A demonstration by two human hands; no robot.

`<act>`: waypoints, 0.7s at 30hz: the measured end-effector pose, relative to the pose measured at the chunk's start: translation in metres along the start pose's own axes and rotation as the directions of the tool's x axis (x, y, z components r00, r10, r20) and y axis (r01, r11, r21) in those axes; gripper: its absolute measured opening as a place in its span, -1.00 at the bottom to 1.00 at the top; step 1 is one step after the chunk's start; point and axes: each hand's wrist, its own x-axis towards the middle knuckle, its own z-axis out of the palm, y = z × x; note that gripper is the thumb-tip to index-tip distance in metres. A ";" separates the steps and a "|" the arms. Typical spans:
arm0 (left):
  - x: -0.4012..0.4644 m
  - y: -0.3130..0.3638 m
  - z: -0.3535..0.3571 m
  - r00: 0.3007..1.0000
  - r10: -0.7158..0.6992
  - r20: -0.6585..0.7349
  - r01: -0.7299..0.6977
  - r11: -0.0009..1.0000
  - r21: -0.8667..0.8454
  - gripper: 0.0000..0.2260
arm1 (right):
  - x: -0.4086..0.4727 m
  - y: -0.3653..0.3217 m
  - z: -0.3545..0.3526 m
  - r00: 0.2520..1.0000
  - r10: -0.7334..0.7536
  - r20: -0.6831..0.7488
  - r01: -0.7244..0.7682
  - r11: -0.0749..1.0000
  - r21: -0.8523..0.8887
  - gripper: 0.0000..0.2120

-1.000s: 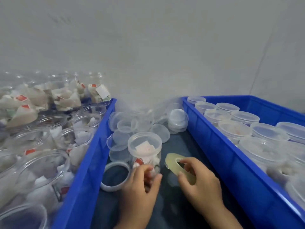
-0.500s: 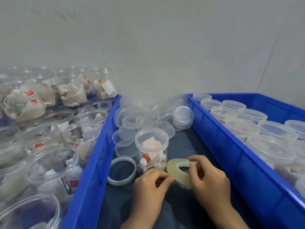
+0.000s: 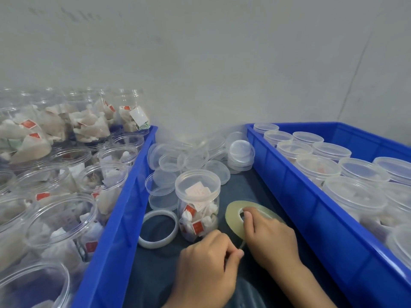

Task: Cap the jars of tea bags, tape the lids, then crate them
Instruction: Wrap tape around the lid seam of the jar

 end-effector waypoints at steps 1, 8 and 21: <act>0.001 -0.001 -0.001 0.999 0.023 -0.026 -0.023 0.999 0.030 -0.82 | 0.003 0.001 0.000 0.999 0.016 0.044 -0.016 1.000 0.005 -0.66; 0.009 -0.012 -0.013 0.966 0.075 -0.247 -0.014 0.970 0.241 -0.67 | -0.001 0.004 -0.012 0.988 -0.107 0.114 0.091 0.985 0.144 -0.20; 0.028 -0.017 -0.022 0.836 -0.238 -0.494 0.287 0.958 0.025 -0.77 | 0.019 0.009 -0.041 0.927 -0.077 -0.367 0.118 0.989 0.092 0.00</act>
